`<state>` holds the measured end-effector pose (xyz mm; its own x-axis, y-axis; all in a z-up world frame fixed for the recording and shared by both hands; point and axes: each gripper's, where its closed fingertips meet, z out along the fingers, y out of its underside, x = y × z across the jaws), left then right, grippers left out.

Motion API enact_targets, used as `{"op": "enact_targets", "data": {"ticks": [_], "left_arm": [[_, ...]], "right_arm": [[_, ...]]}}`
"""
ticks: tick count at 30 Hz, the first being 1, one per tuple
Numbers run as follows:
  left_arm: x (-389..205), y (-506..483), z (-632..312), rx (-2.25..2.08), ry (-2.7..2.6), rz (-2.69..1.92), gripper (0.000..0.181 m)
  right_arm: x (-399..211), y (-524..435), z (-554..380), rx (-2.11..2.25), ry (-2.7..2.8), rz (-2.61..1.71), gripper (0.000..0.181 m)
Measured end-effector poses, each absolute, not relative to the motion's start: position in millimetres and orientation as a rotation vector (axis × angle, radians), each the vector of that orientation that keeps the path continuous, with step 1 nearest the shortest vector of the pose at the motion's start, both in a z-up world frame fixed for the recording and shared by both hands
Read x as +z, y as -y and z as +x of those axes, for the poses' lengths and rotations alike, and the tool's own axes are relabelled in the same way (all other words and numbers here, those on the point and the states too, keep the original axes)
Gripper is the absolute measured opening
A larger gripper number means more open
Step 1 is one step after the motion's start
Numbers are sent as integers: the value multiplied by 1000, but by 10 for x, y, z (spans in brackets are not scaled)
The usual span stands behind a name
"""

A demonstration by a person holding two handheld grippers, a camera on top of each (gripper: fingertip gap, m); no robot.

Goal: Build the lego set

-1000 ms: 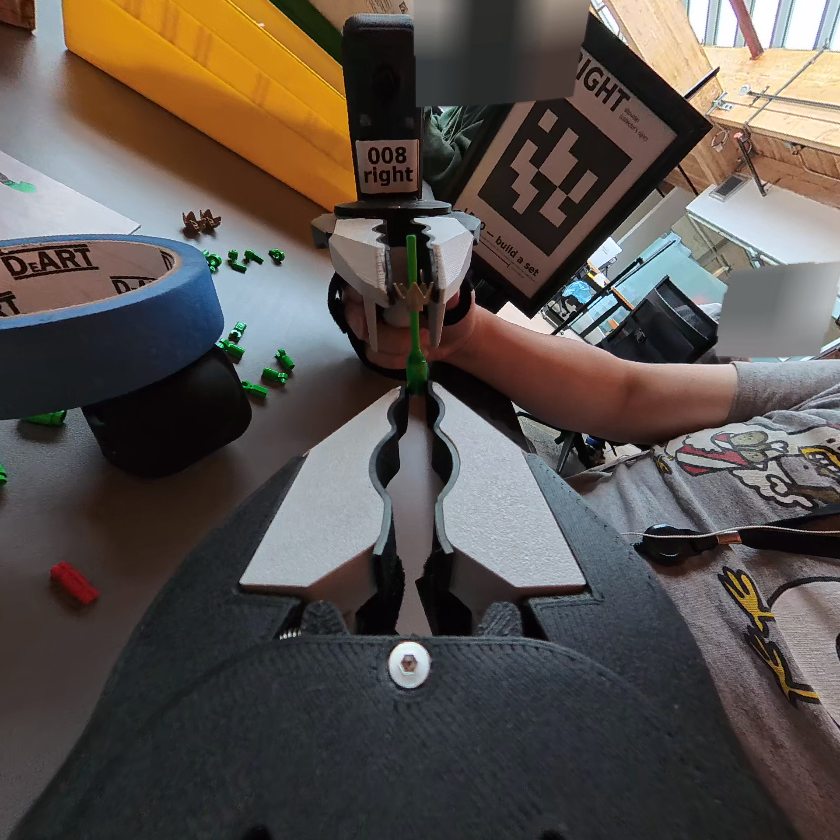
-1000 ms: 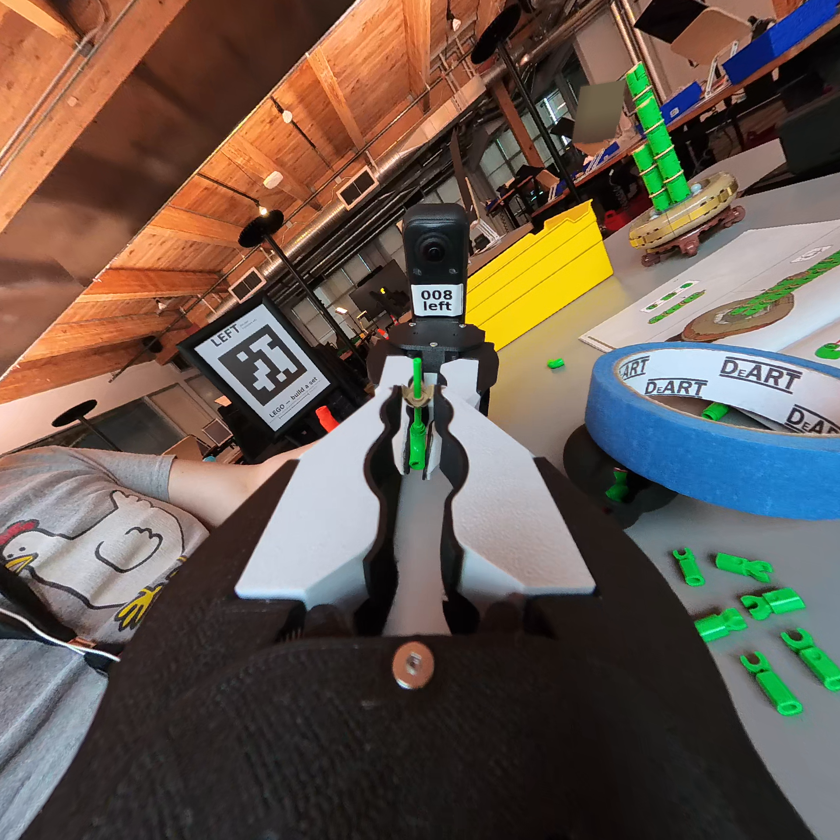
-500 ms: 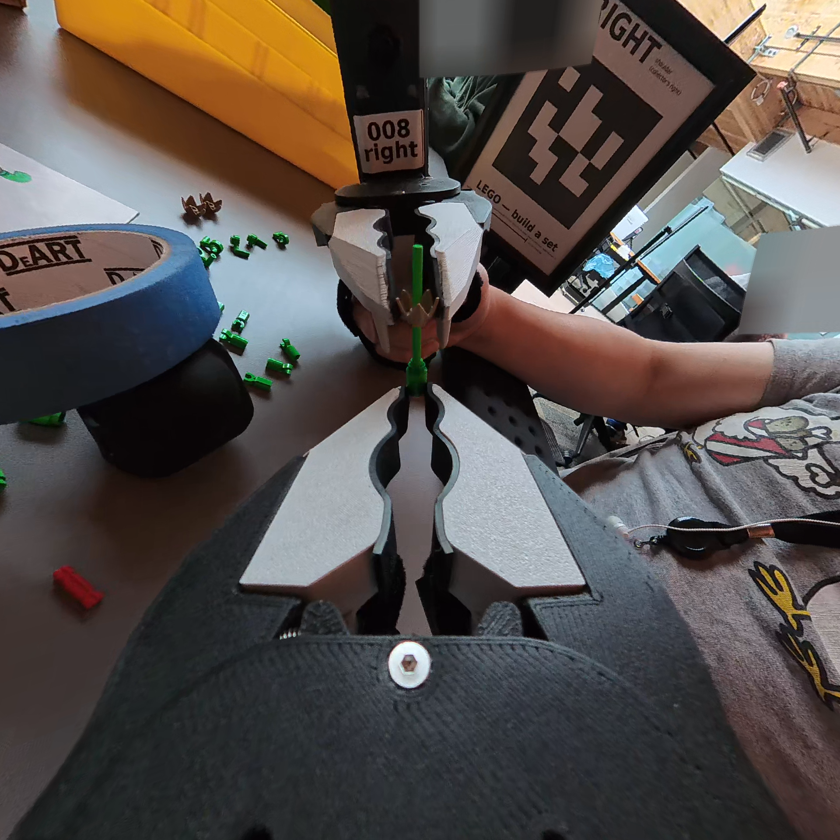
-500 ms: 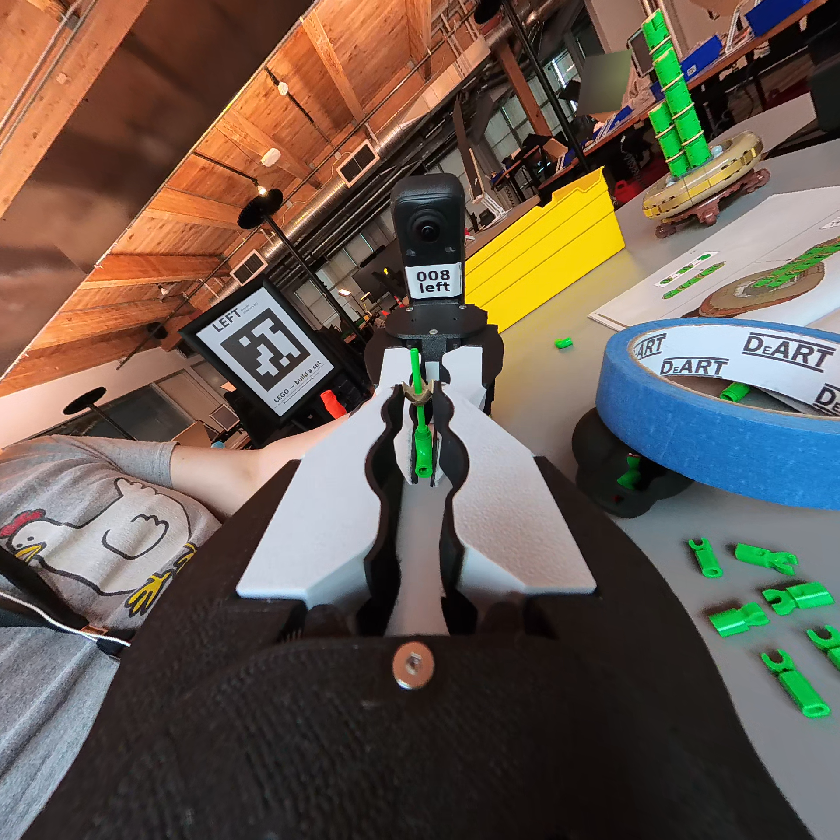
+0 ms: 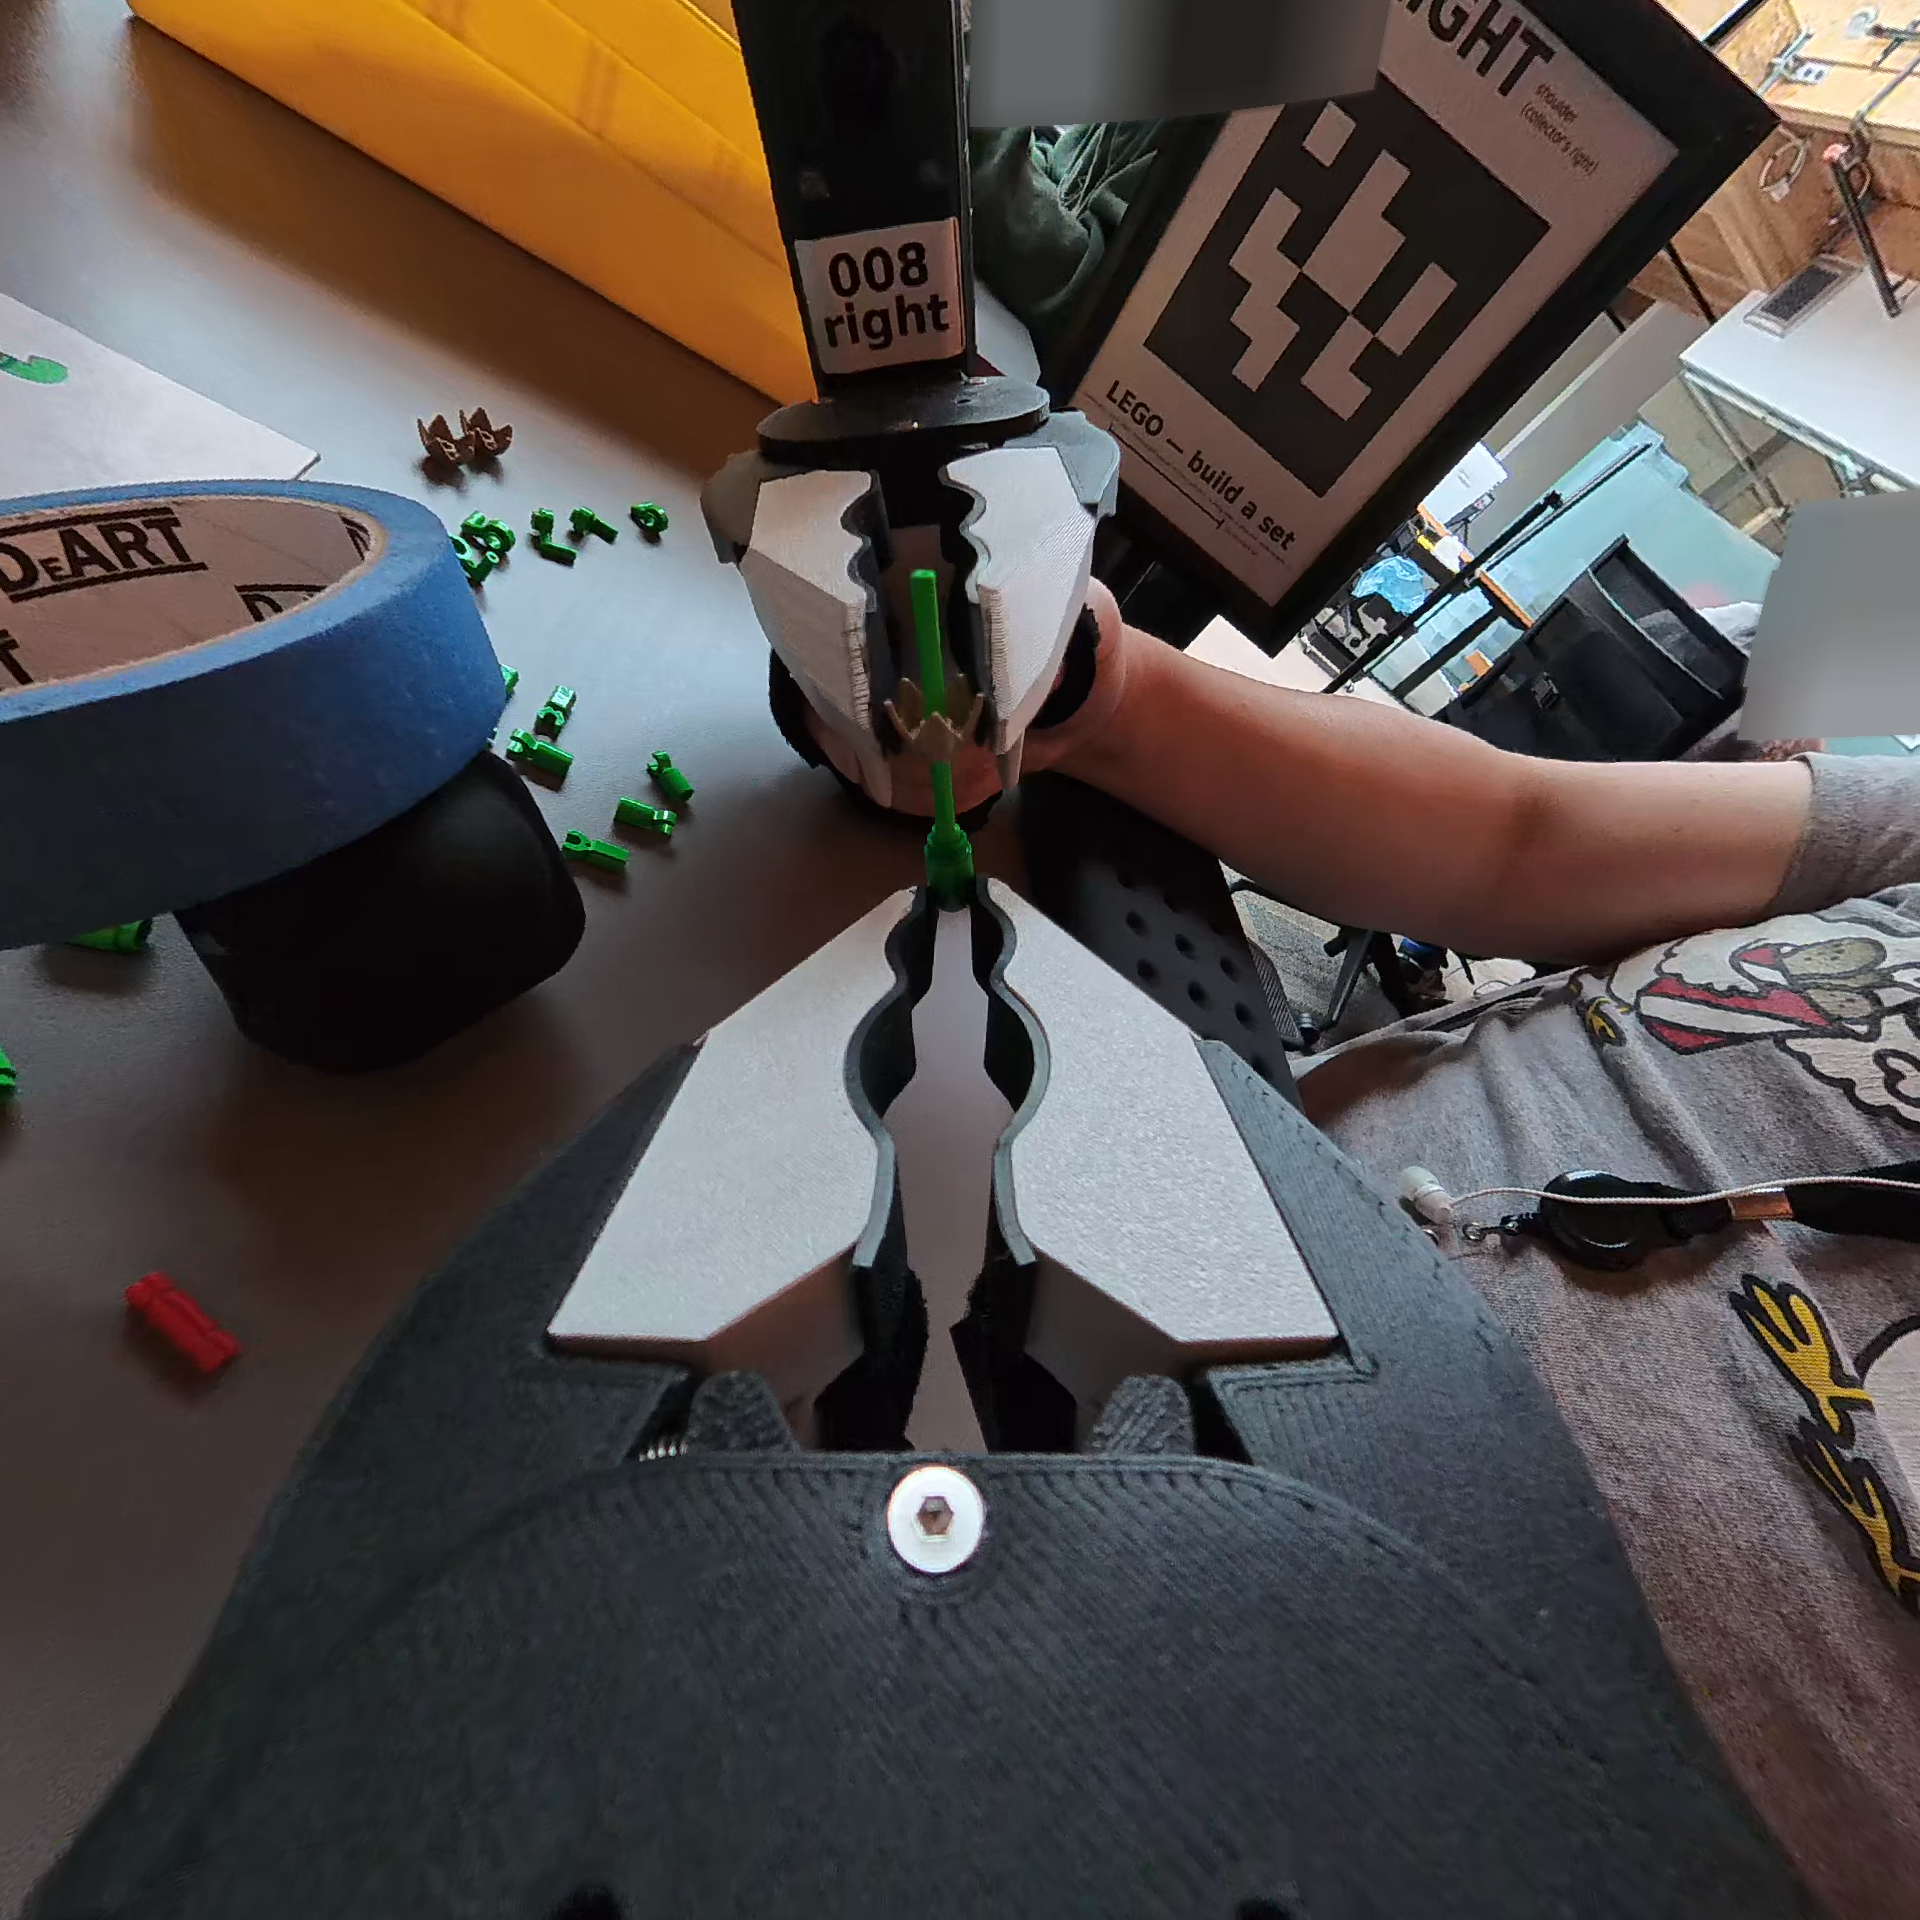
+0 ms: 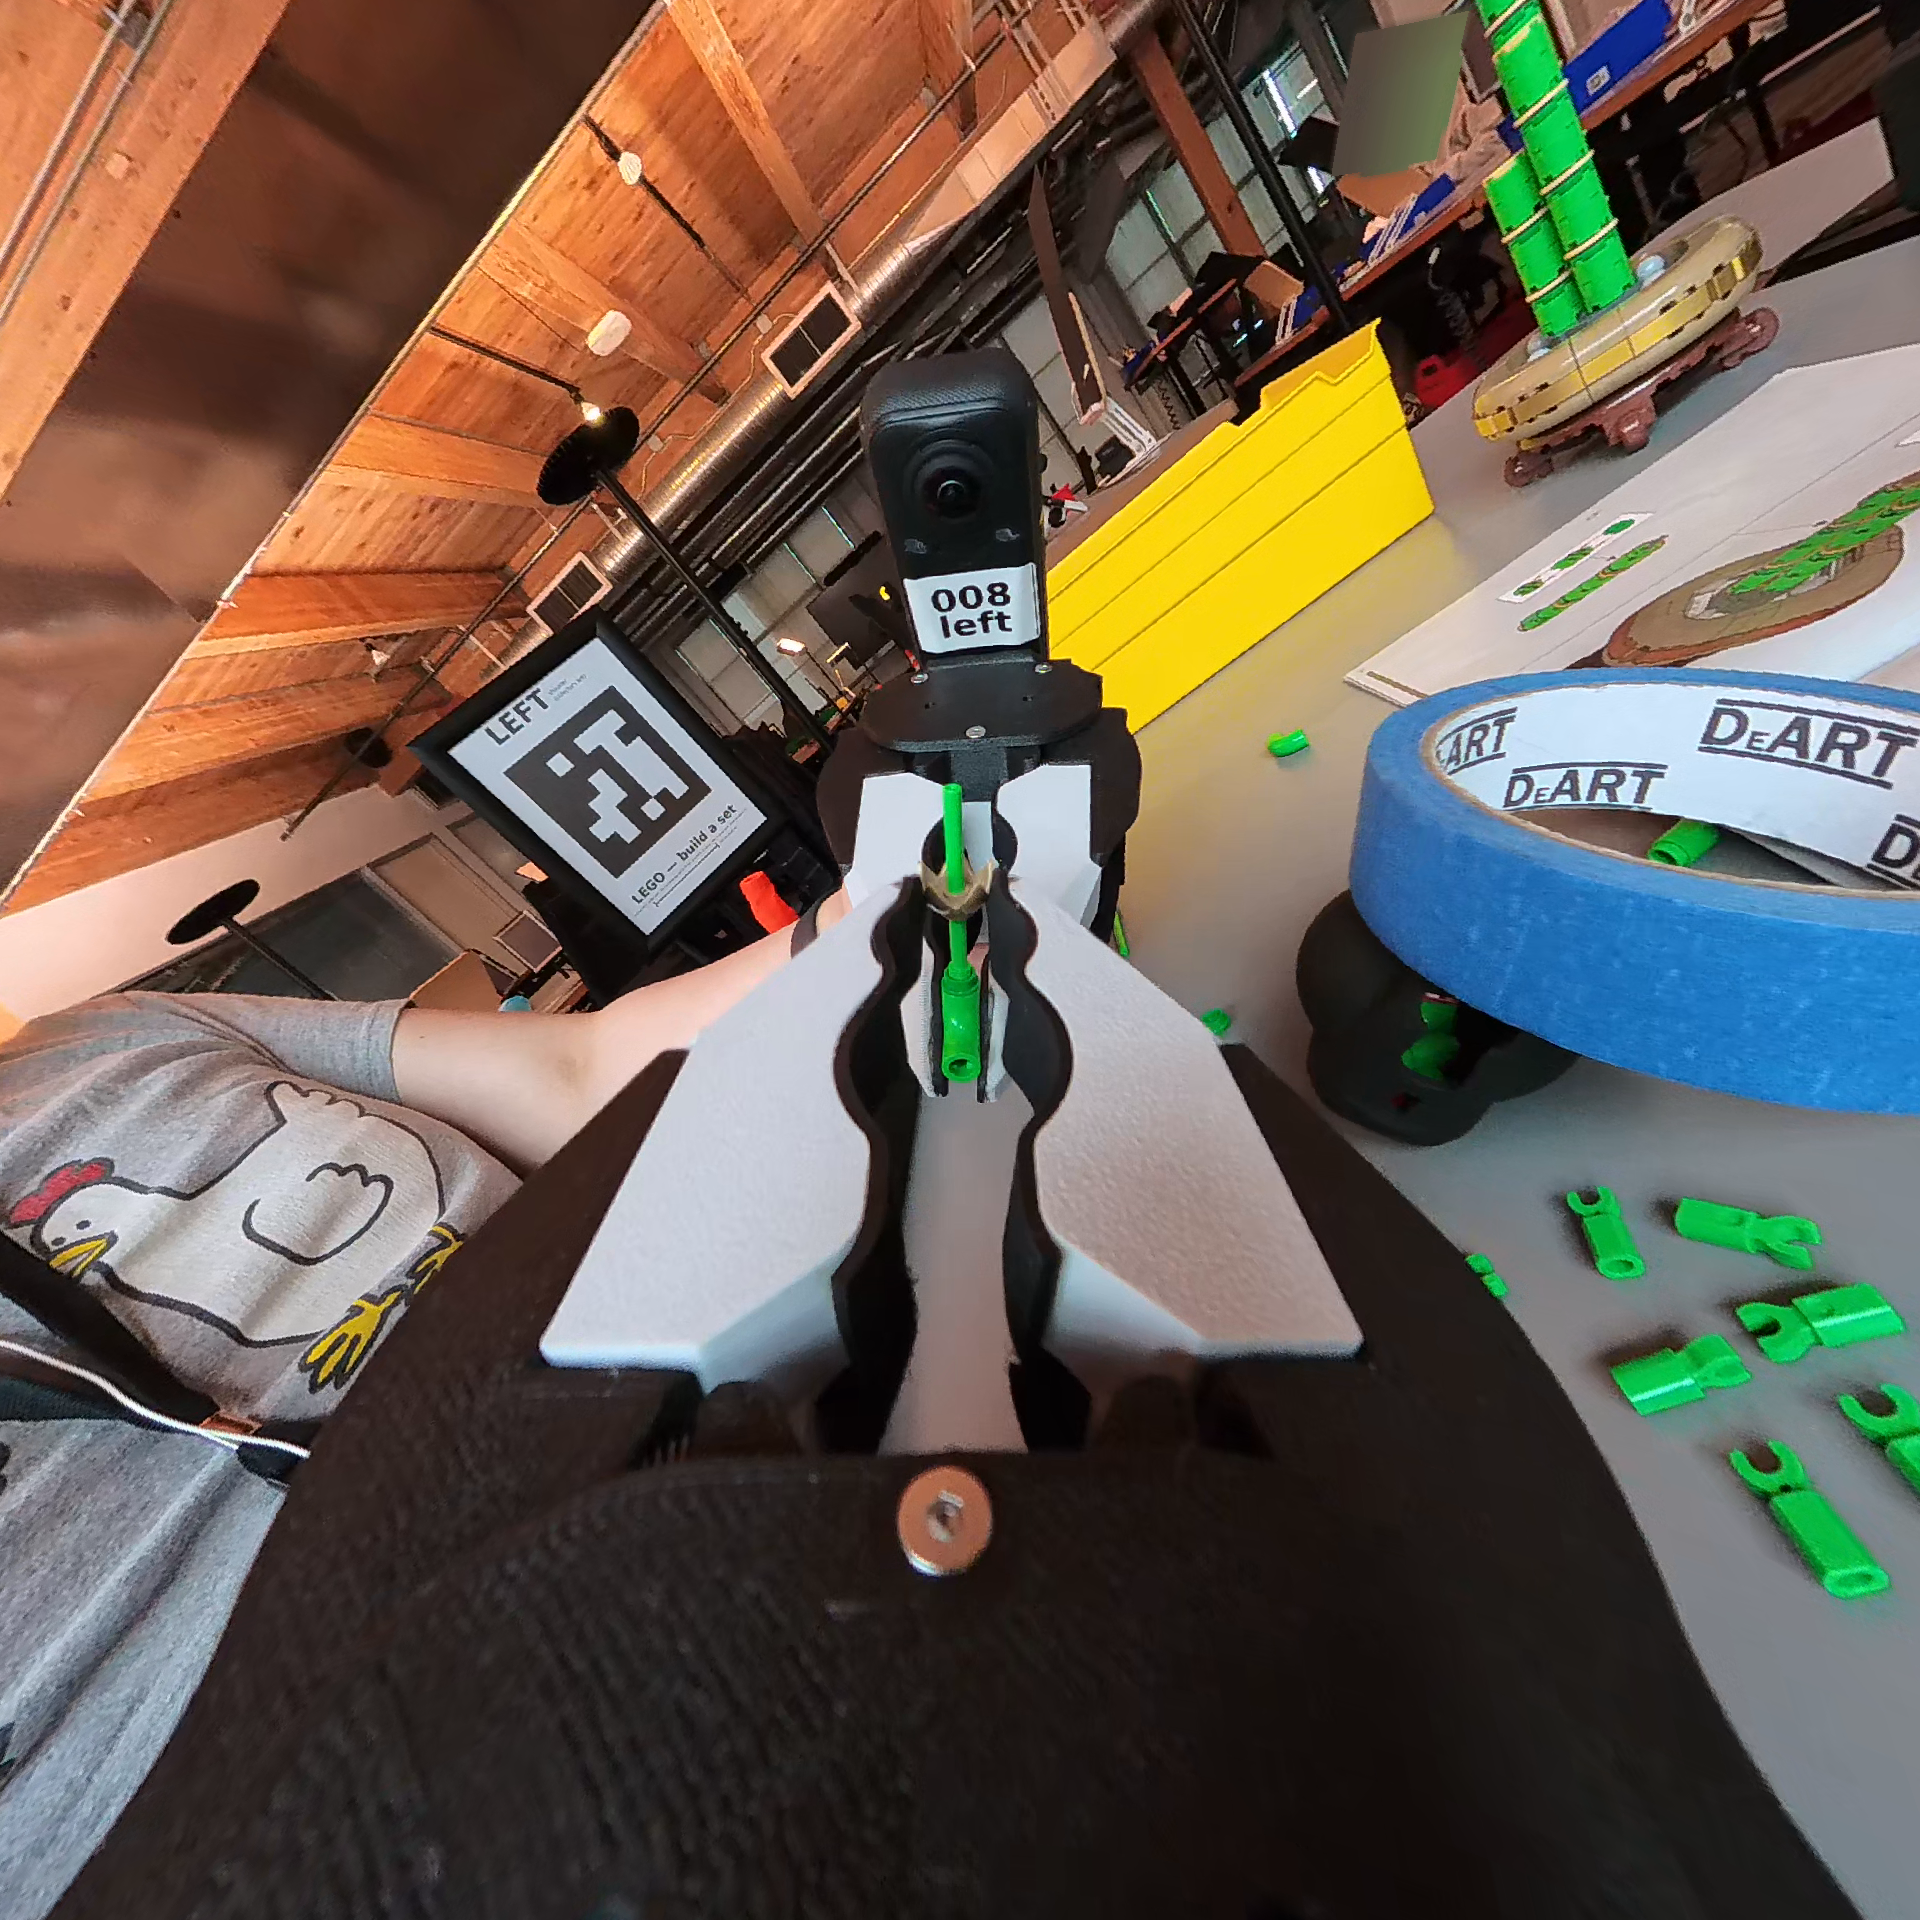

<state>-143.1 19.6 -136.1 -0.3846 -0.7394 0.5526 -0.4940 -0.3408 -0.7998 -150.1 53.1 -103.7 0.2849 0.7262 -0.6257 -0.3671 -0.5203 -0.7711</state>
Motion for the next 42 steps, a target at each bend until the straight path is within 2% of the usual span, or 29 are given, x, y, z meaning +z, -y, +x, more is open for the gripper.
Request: {"op": "enact_targets", "data": {"ticks": [12,14,19,20,23,26,30,35,38,42], "left_arm": [[-1351,-188,-1446,-1817,-1674,-1618,4],[-1314,-197,-1449,-1839,-1655,-1604,4],[-1292,-158,-1466,-1909,-1655,-1587,4],[-1299,-171,-1469,-1912,-1649,-1598,4],[-1341,-193,-1483,-1909,-1654,-1637,5],[-1406,-160,-1476,-1883,-1693,-1664,5],[-1418,-143,-1472,-1874,-1712,-1664,5],[-1460,-135,-1476,-1844,-1736,-1680,5],[-1492,-111,-1477,-1821,-1764,-1684,5],[-1480,-118,-1482,-1821,-1764,-1680,5]], "right_arm": [[-1079,-520,-1521,1452,338,-1613,10],[-1103,-492,-1553,1451,369,-1629,1],[-1054,-459,-1573,1423,425,-1595,0],[-1045,-463,-1572,1426,419,-1590,4],[-1029,-496,-1557,1384,403,-1586,32],[-993,-572,-1467,1347,336,-1568,32],[-962,-593,-1396,1394,276,-1548,12],[-1088,-570,-1510,1397,326,-1628,14],[-1092,-534,-1549,1433,347,-1633,0],[-1094,-544,-1545,1449,323,-1631,1]]}}
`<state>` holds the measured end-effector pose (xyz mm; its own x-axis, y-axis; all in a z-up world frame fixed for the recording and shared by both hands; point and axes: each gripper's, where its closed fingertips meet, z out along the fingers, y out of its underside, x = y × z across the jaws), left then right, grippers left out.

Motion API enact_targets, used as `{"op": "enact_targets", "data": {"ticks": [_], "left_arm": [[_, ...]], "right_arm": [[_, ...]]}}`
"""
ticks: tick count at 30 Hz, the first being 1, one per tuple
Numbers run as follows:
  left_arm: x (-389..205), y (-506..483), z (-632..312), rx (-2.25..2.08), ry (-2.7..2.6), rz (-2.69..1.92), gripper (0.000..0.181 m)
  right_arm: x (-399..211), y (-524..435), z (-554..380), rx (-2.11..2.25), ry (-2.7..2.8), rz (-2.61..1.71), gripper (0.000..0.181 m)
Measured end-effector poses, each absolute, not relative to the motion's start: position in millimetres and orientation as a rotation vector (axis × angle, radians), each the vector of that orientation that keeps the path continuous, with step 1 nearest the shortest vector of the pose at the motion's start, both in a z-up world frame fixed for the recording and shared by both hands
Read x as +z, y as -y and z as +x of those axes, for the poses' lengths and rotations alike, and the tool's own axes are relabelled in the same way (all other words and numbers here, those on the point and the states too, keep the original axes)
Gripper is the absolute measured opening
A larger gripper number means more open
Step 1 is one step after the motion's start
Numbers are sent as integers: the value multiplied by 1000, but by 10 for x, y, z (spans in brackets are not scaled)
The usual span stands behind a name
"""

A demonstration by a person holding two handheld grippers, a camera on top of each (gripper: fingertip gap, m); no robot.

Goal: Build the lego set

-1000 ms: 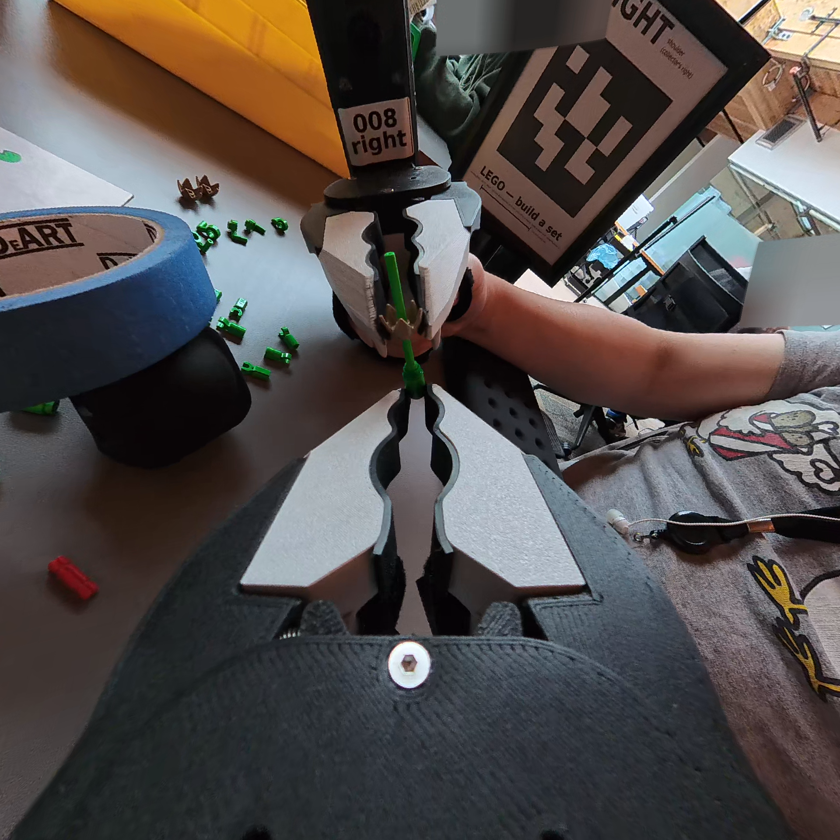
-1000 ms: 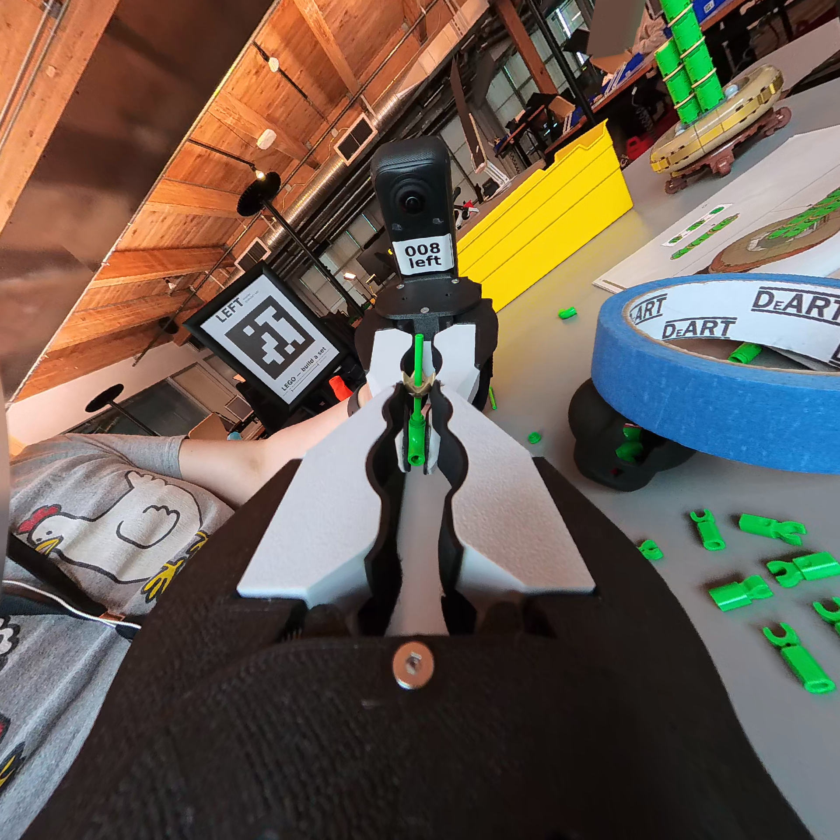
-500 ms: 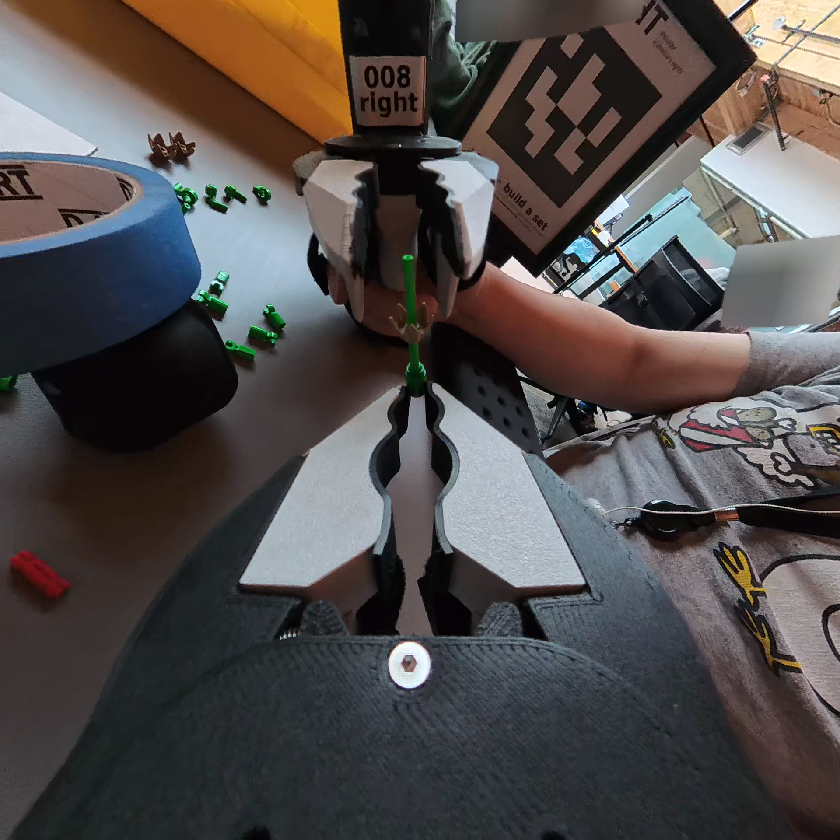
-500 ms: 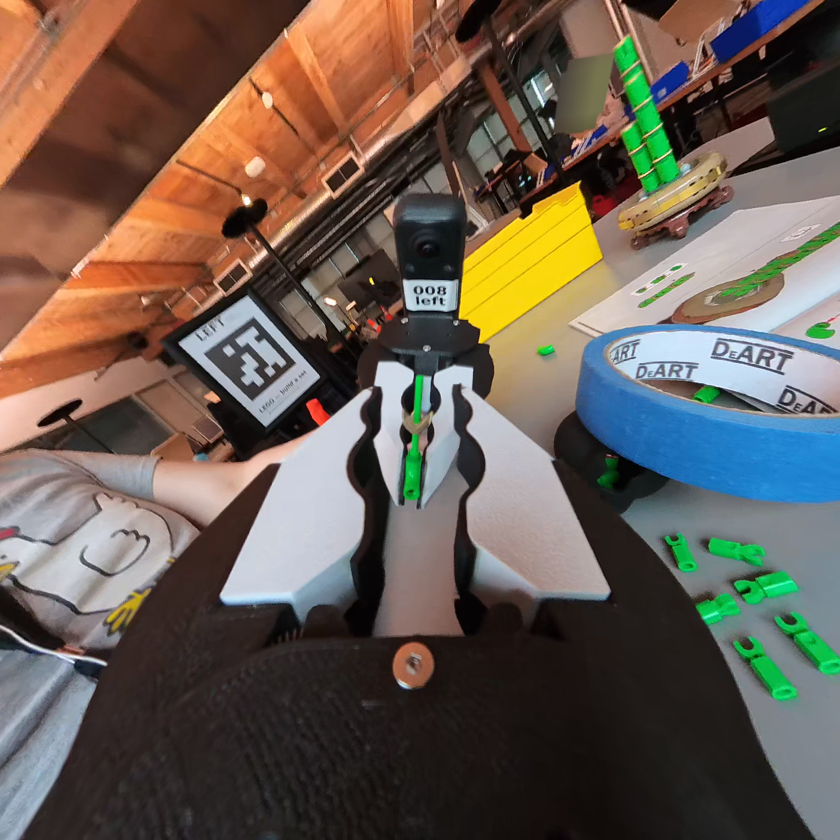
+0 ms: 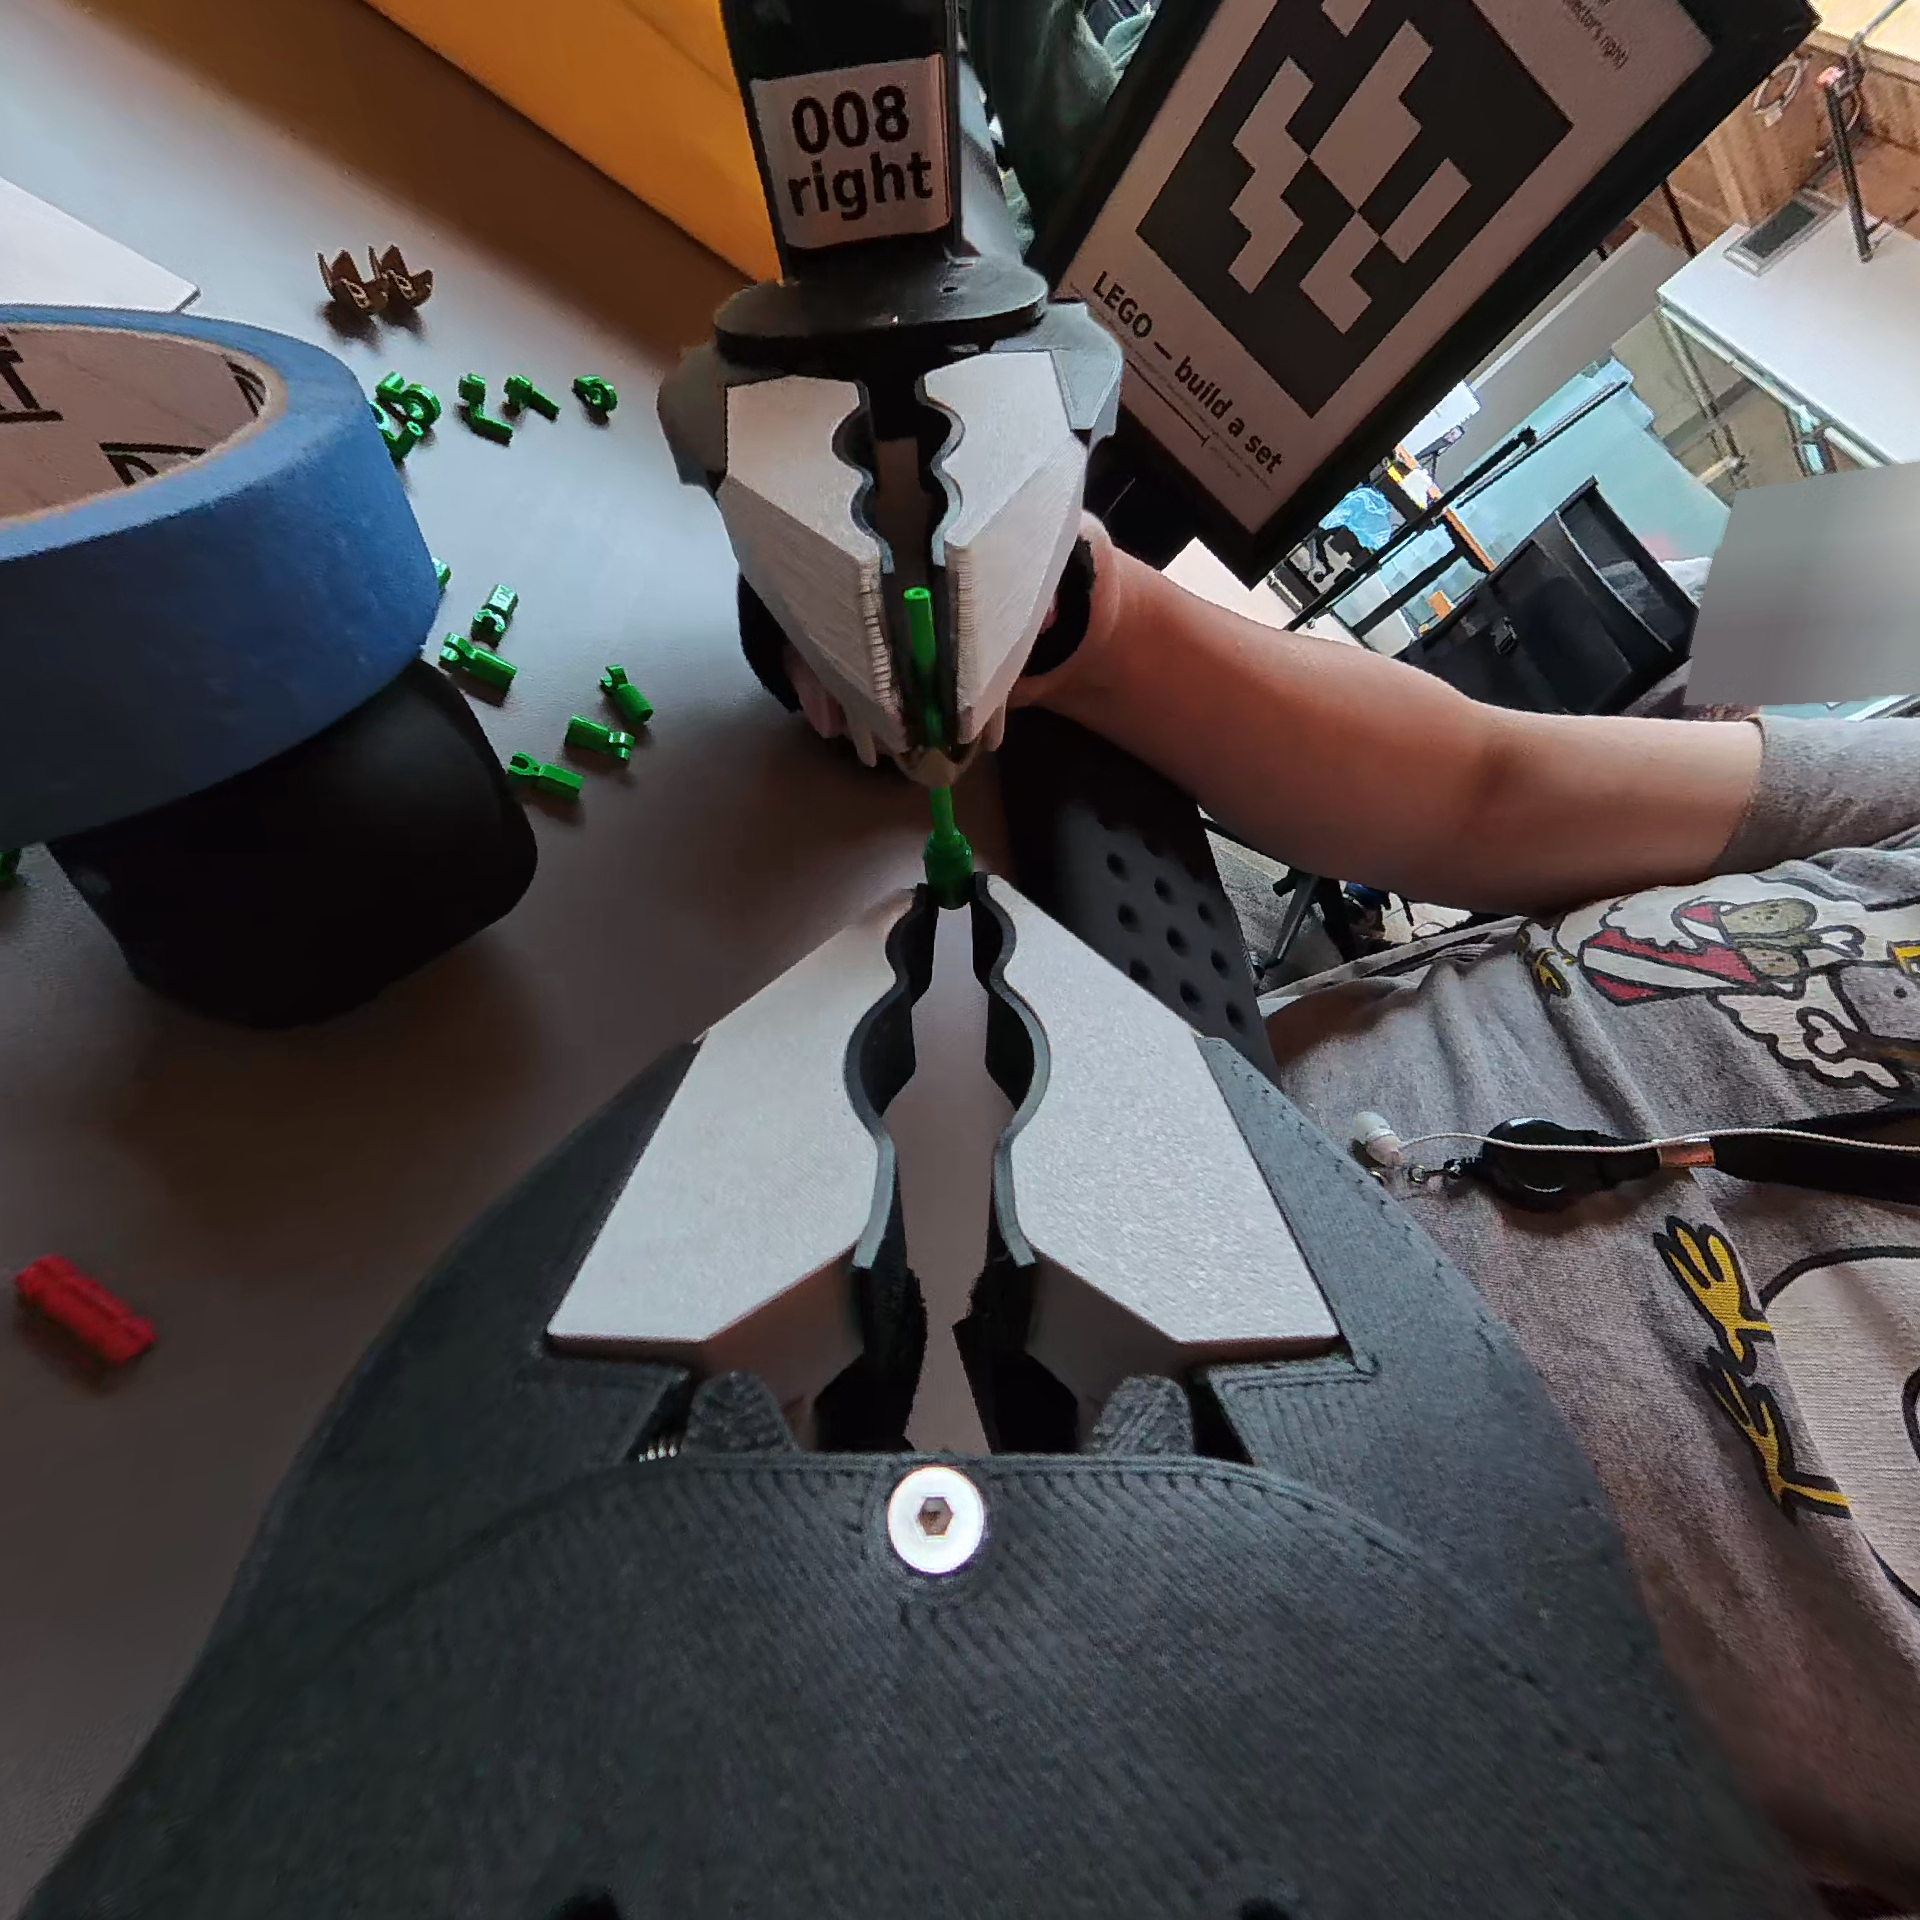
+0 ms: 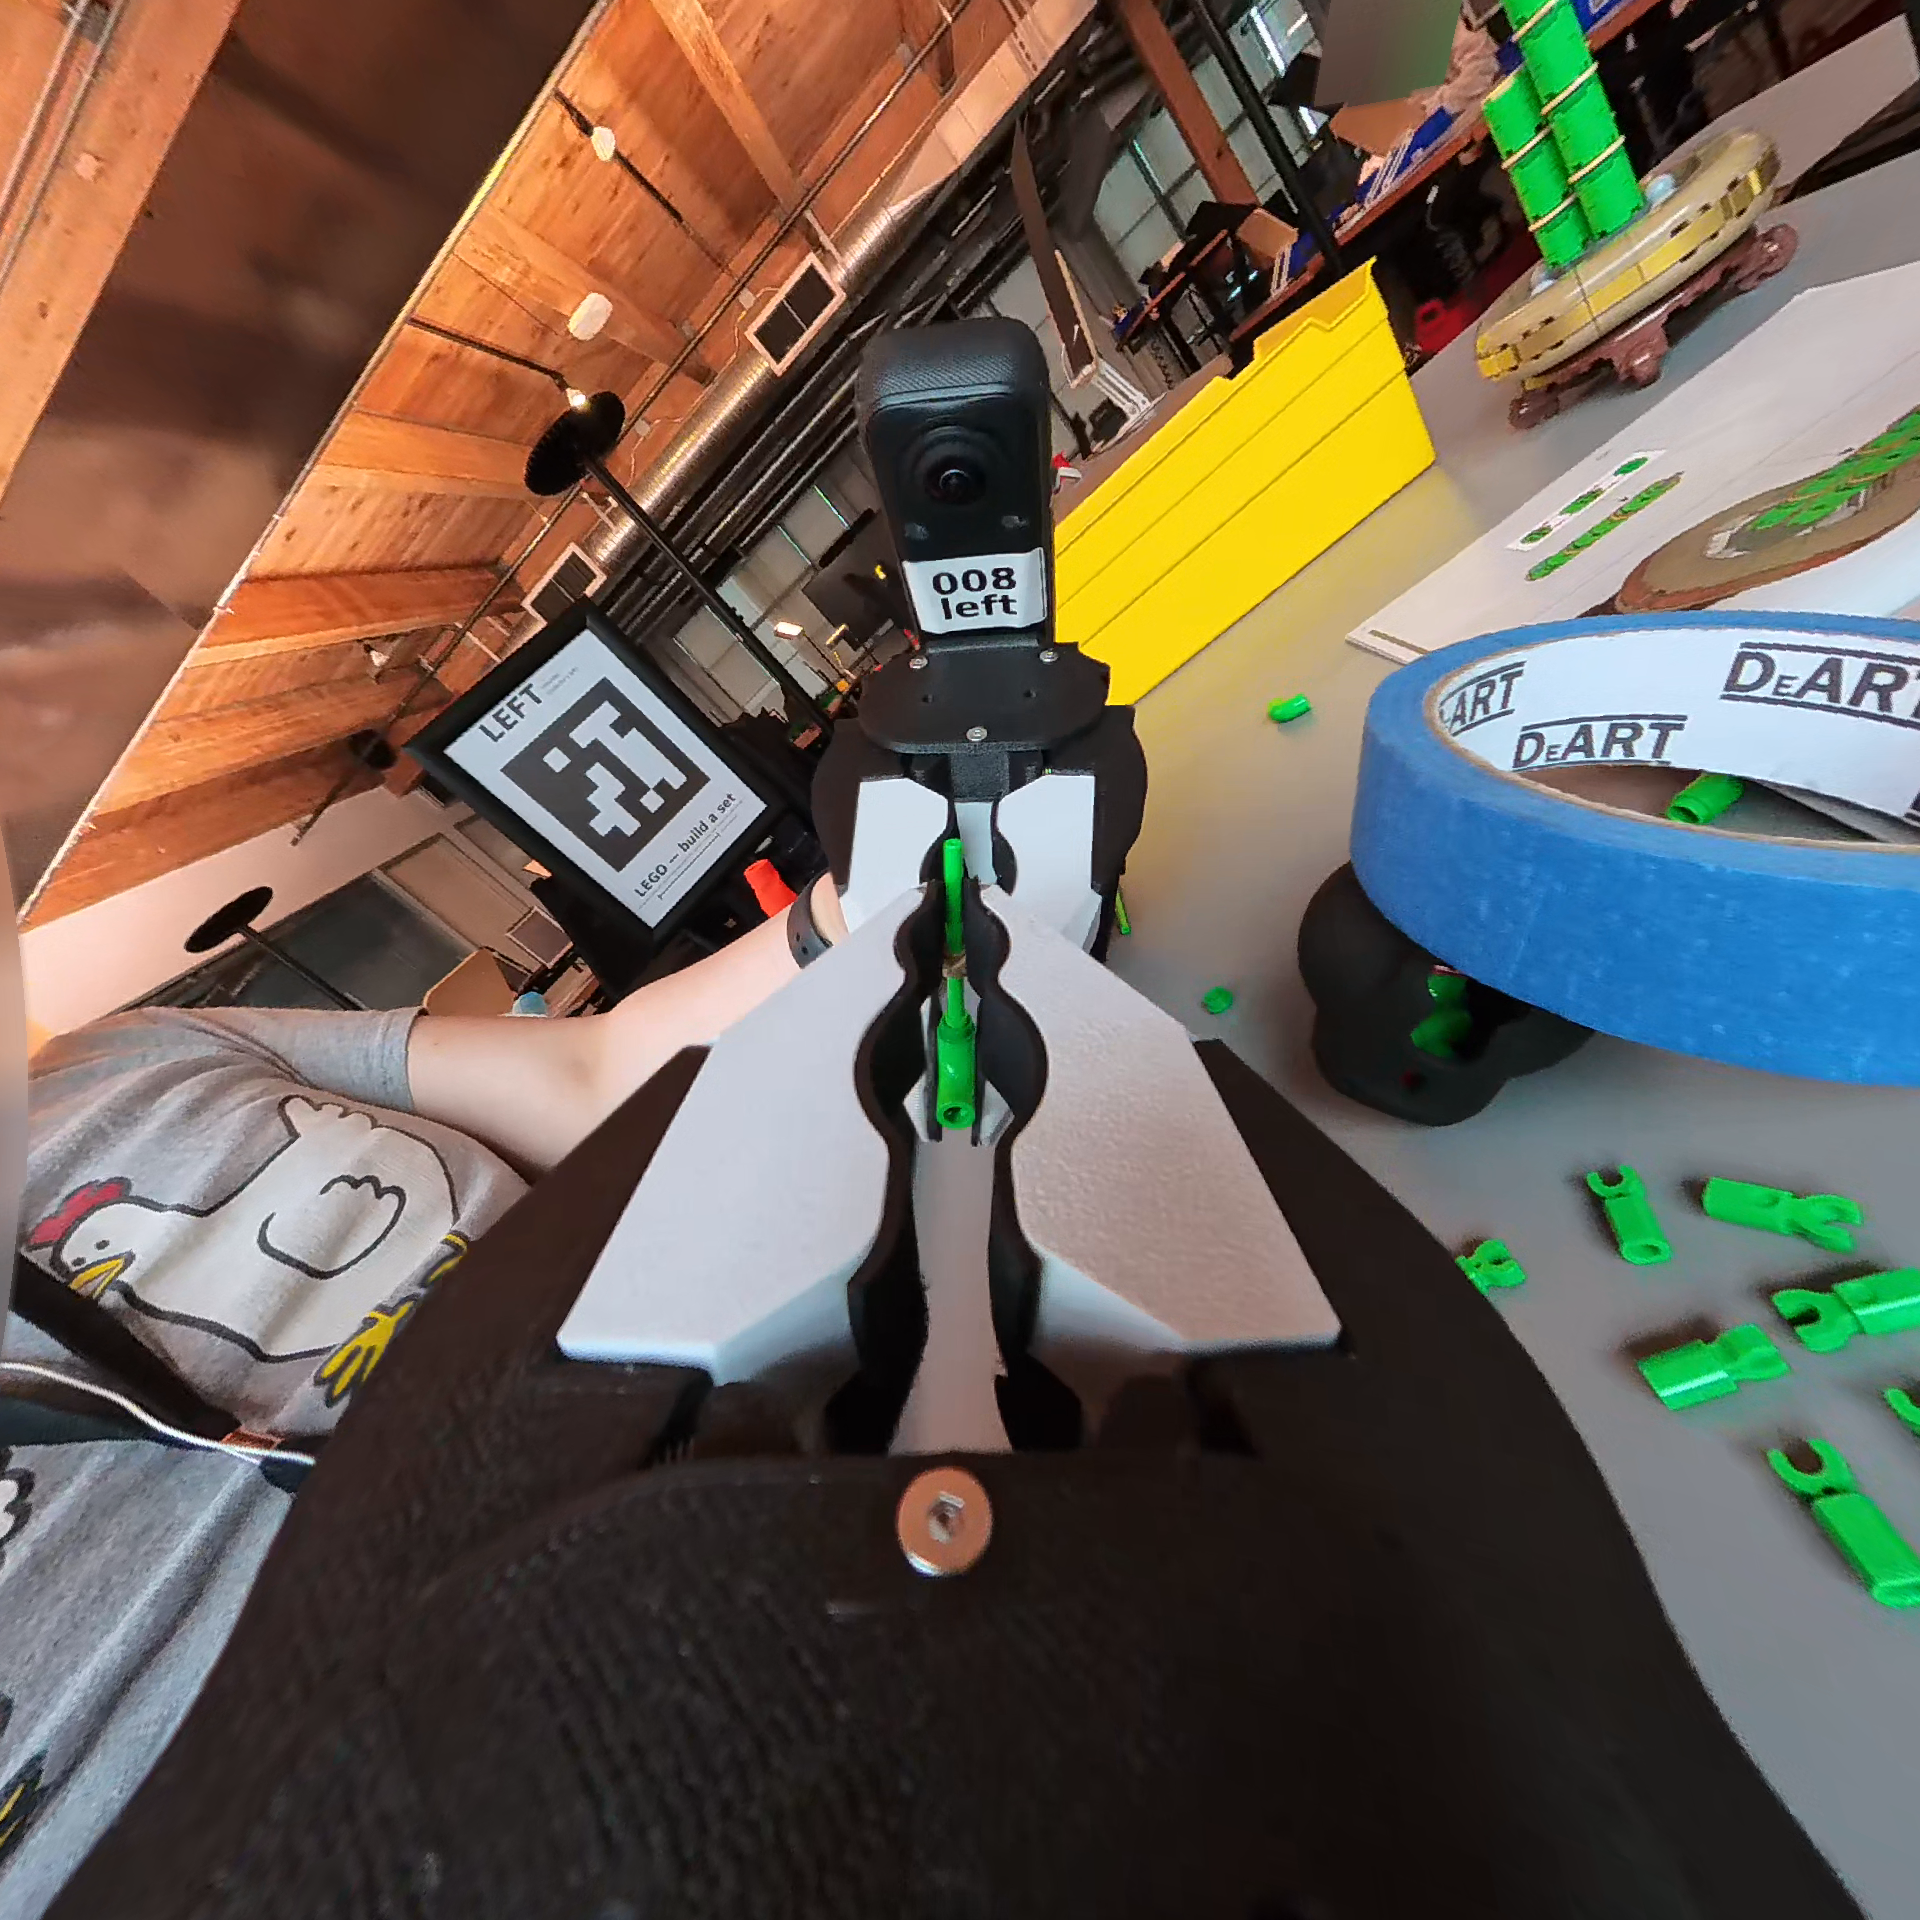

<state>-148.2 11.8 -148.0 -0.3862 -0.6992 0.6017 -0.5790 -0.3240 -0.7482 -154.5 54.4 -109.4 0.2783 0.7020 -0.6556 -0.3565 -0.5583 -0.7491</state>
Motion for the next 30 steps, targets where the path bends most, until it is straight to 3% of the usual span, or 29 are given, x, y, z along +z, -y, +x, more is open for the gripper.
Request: {"op": "enact_targets", "data": {"ticks": [30], "left_arm": [[-1481,-124,-1480,-1804,-1772,-1650,4]], "right_arm": [[-1130,-544,-1597,1414,336,-1650,3]]}}
